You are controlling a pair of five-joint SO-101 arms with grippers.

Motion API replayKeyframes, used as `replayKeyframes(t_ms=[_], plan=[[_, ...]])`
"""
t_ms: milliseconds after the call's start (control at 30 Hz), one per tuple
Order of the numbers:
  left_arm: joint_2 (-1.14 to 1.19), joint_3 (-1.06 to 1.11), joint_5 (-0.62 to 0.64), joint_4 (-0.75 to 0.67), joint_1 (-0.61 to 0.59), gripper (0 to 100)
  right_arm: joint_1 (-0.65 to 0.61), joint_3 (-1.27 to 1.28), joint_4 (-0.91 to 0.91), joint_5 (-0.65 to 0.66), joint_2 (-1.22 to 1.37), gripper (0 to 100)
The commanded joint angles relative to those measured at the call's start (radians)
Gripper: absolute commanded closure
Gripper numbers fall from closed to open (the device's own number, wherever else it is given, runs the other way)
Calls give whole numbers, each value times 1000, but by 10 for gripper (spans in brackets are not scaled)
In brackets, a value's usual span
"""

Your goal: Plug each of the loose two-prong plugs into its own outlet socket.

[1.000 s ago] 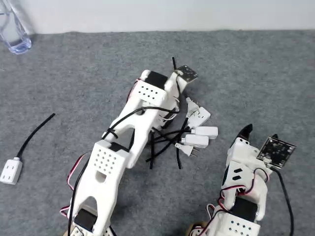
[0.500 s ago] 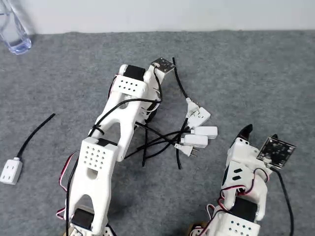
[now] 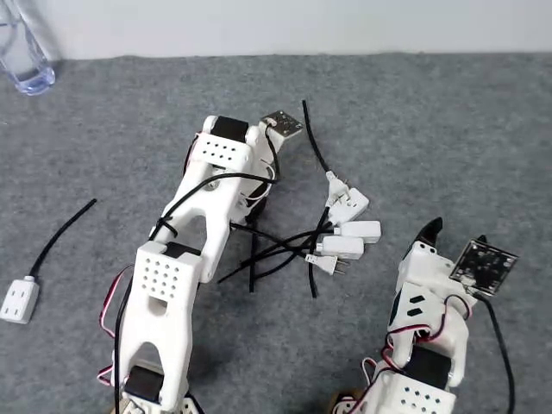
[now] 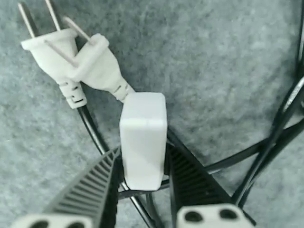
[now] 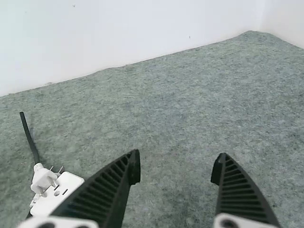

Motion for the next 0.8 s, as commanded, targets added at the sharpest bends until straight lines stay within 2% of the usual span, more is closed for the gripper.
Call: replayKeyframes(t_ms=[0,200,767], plan=[[-41,-102,-6,32,-46,969,-12,18,-24,11,13,746],[-40,-134,-5,32,-72,969,-12,18,-22,11,13,746],[26,-76,-12,29,-31,974,-41,18,-10,46,13,746]])
